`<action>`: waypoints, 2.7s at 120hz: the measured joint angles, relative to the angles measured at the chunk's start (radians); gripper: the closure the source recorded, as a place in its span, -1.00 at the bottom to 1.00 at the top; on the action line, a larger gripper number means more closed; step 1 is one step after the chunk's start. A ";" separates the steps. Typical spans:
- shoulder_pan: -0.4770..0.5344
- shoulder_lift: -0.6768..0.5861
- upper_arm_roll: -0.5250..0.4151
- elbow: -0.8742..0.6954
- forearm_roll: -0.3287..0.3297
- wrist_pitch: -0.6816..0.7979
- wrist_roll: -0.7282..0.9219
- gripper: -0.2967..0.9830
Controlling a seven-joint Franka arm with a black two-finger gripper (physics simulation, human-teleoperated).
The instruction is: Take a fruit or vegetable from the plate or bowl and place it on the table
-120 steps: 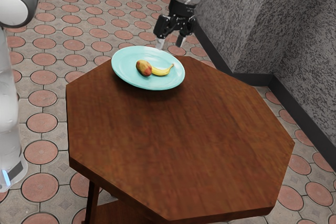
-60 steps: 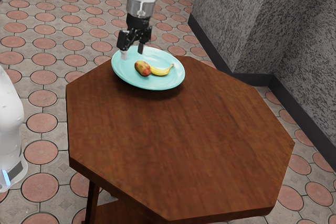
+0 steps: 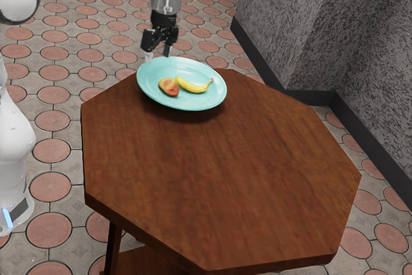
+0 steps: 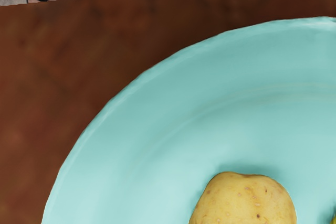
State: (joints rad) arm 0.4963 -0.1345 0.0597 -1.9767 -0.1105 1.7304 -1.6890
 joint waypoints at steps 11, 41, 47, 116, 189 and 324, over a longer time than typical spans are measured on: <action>-0.007 0.049 -0.002 0.017 -0.003 0.016 0.034 -0.54; -0.028 0.073 -0.005 0.018 -0.028 0.052 0.104 -0.54; -0.027 0.074 -0.004 0.013 -0.036 0.060 0.115 -0.54; -0.057 0.159 -0.004 0.014 -0.068 0.149 0.192 -0.54; -0.101 0.100 0.012 -0.068 -0.093 0.211 0.222 -0.53; -0.074 0.104 0.019 -0.124 -0.098 0.284 0.236 -0.53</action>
State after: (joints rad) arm 0.4224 -0.0302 0.0782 -2.1004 -0.2087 2.0149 -1.4530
